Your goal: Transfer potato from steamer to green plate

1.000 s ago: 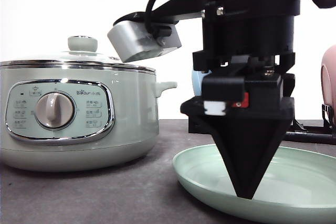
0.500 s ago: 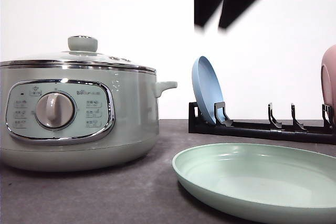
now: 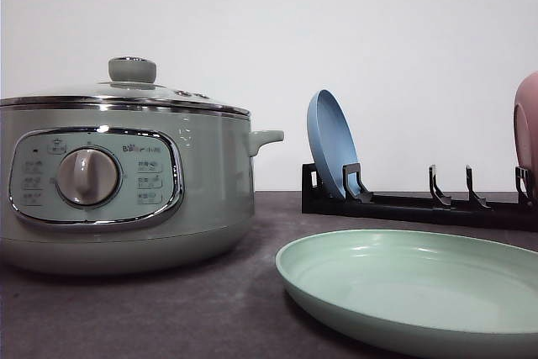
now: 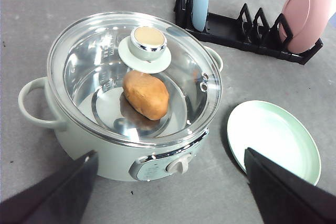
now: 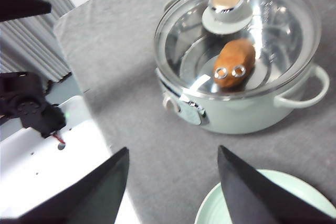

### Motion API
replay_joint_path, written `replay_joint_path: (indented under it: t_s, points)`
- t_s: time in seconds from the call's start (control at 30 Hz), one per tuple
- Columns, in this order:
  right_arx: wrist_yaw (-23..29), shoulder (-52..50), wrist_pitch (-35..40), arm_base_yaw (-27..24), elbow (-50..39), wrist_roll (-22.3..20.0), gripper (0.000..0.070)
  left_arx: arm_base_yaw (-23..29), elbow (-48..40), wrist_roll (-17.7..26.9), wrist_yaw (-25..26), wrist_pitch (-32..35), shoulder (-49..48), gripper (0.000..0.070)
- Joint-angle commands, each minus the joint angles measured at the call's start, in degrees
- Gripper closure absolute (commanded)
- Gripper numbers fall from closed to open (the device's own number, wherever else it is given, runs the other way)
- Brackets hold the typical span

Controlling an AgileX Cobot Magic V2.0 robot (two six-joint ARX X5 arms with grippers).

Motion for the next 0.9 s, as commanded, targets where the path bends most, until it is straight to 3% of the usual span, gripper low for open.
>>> replay_joint_path:
  t_s: [0.0,0.4,0.67,0.87]
  points:
    - [-0.4,0.5,0.1,0.2,0.8,-0.7,0.0365,-0.2,1.4,0.6,0.2,0.6,0.3,0.0134]
    - [-0.3,0.5,0.0,0.2,0.8,-0.7,0.0365,-0.2,2.5,-0.7,0.2,4.0,2.8,0.0135]
    - [0.3,0.5,0.0,0.2,0.8,-0.7,0.0365,-2.4,14.7,-0.2,-0.1,3.2,17.5,0.0136]
    - [0.3,0.5,-0.3,0.2,0.8,-0.7,0.0365,-6.7,25.2,1.0,-4.4,1.8,30.4,0.0139]
